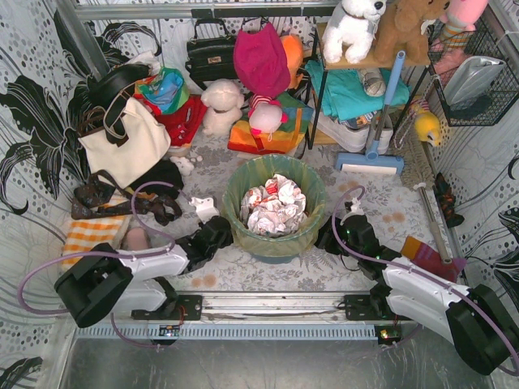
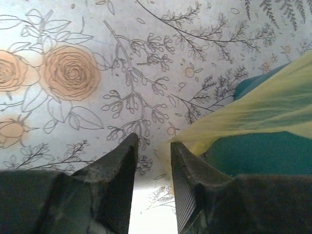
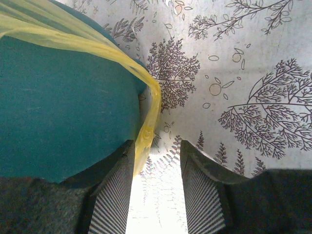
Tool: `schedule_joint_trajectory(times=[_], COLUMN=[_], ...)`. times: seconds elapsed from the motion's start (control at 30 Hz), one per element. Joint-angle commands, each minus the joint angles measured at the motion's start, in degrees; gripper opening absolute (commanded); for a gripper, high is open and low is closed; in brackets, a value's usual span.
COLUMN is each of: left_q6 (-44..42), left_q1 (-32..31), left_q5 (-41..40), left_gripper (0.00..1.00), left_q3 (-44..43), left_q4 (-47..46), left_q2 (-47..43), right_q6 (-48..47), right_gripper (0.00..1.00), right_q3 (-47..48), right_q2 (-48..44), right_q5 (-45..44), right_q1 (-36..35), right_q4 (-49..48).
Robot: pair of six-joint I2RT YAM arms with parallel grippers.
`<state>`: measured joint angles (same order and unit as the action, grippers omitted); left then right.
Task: Tie the trash bag
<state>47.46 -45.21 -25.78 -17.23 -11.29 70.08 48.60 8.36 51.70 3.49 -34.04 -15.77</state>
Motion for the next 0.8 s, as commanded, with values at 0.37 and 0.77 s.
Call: schedule_joint_trajectory(times=[0.37,0.77], left_q6=[-2.7,-3.3], left_q1=[0.5,0.5], left_q5=[4.1,4.6], left_gripper=[0.0,0.0], left_q3=[-1.2,-1.4], left_q4=[-7.1,-4.2], left_q2=[-0.2,-2.2], right_q6=[0.2,11.2], right_gripper=[0.39,0.29], right_q3=[1.8,1.7], right_q2=[6.7,16.5], right_q5=[3.1,8.8], right_q1=[0.2,0.1], right_q4=[-6.0,-12.6])
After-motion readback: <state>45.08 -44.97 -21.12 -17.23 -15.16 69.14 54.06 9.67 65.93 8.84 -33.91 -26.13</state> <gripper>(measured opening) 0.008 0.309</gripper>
